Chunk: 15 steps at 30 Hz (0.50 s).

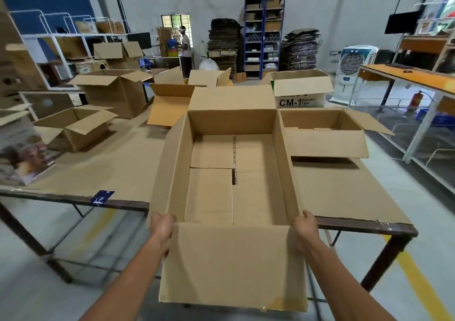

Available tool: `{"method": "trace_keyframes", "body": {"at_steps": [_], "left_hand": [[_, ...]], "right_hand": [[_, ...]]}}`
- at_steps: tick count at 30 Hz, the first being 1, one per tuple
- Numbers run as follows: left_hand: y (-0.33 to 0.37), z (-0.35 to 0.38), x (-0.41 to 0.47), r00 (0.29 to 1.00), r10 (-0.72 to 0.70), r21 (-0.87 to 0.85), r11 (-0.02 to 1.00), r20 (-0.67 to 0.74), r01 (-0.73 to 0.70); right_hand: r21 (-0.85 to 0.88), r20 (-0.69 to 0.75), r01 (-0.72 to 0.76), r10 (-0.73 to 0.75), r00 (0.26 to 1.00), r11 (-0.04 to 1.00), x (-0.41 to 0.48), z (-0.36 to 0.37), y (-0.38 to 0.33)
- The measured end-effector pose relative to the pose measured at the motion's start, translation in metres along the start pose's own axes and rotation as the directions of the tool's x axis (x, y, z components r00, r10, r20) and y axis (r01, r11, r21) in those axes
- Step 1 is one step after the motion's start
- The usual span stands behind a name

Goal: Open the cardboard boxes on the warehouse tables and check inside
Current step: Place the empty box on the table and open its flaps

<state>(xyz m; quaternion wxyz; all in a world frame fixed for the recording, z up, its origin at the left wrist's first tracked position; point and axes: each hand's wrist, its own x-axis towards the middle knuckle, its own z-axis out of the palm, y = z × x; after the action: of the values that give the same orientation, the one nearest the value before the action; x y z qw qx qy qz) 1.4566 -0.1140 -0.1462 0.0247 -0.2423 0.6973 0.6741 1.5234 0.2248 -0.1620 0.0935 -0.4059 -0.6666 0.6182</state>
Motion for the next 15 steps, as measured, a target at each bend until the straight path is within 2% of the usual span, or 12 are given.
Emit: {"method": "trace_keyframes", "body": {"at_steps": [3, 5, 8, 11, 15], "left_hand": [[-0.009, -0.010, -0.022, 0.995, 0.081, -0.064, 0.994, -0.057, -0.085], [-0.020, -0.020, -0.029, 0.994, 0.078, -0.059, 0.995, -0.080, -0.083], [-0.037, -0.036, -0.029, 0.996, 0.050, -0.057, 0.997, -0.077, -0.054], [-0.057, -0.045, -0.004, 0.989, 0.080, -0.094, 0.991, -0.125, -0.092], [-0.017, -0.048, -0.054, 0.985, 0.106, -0.089, 0.989, -0.138, -0.119]], "right_hand": [[0.024, 0.035, 0.035, -0.036, 0.999, 0.999, -0.024, -0.015, 0.018], [0.007, 0.048, 0.048, -0.049, 0.998, 0.999, -0.040, -0.020, 0.029], [-0.041, 0.017, 0.036, -0.035, 0.999, 0.999, -0.063, -0.029, 0.040], [-0.060, -0.032, 0.045, -0.047, 0.998, 0.997, -0.084, -0.036, 0.041], [-0.078, -0.104, 0.102, -0.110, 0.988, 0.992, -0.109, -0.040, 0.034]]}}
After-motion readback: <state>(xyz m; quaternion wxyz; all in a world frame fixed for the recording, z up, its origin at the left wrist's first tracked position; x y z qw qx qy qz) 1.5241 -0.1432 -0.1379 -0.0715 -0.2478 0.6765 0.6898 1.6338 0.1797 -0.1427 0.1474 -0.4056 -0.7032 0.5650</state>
